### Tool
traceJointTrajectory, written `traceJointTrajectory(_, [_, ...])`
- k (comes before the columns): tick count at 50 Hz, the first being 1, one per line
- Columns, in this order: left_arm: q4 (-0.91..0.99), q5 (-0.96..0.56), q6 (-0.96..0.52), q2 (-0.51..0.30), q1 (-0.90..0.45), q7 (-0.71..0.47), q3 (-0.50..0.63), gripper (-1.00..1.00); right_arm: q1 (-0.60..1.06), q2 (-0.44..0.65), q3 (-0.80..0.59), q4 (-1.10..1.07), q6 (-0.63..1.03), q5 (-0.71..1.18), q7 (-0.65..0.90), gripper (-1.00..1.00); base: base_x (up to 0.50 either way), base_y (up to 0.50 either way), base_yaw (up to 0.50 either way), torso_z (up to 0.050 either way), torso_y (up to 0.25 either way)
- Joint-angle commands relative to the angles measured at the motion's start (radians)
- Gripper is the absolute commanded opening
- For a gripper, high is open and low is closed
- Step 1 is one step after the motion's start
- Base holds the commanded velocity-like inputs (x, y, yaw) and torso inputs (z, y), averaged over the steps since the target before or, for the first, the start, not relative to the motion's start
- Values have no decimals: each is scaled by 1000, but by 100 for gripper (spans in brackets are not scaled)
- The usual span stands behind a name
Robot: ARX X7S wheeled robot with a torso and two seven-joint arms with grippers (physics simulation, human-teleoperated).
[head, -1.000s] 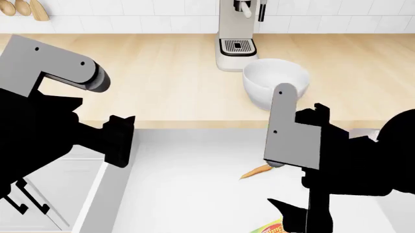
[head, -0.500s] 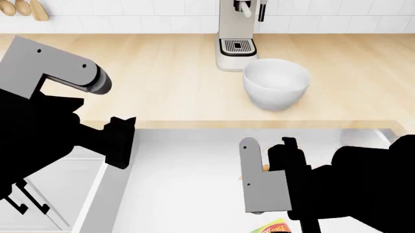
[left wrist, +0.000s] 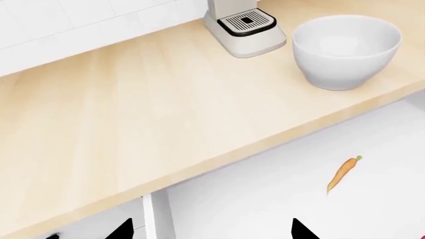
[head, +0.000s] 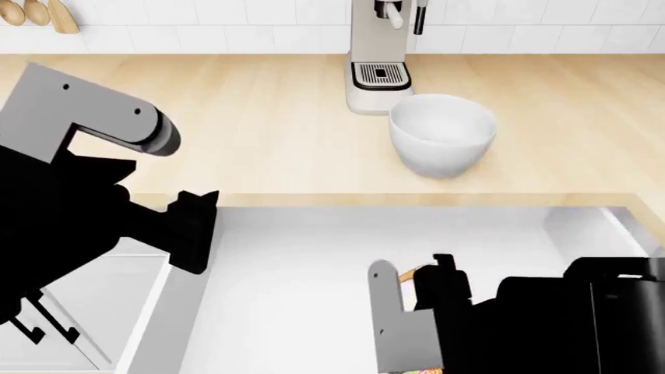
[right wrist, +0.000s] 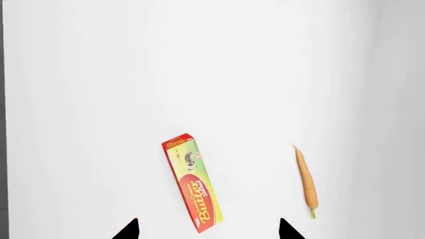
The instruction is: Place the bar in the bowl and close the drawer.
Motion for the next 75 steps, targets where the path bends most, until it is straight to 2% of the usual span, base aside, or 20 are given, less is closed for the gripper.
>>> traceJointTrajectory(1, [2,11,2,-2,7,12,2,100,-55,-11,-70,44,-44,-68,-5,100,0,0,0,0,0])
traceJointTrajectory(26, [2,41,5,-5,27,40,4,100,-124,-22,-228,212,-192,-242,-89,100,0,0,0,0,0])
traceJointTrajectory(48, [-5,64,7,-9,38,66,5,100,-183,-78,-253,377,-309,-332,-95,100,0,0,0,0,0])
traceJointTrajectory(75, [-6,91,10,-15,56,91,10,100,-247,-115,-265,444,-368,-350,-97,100,0,0,0,0,0])
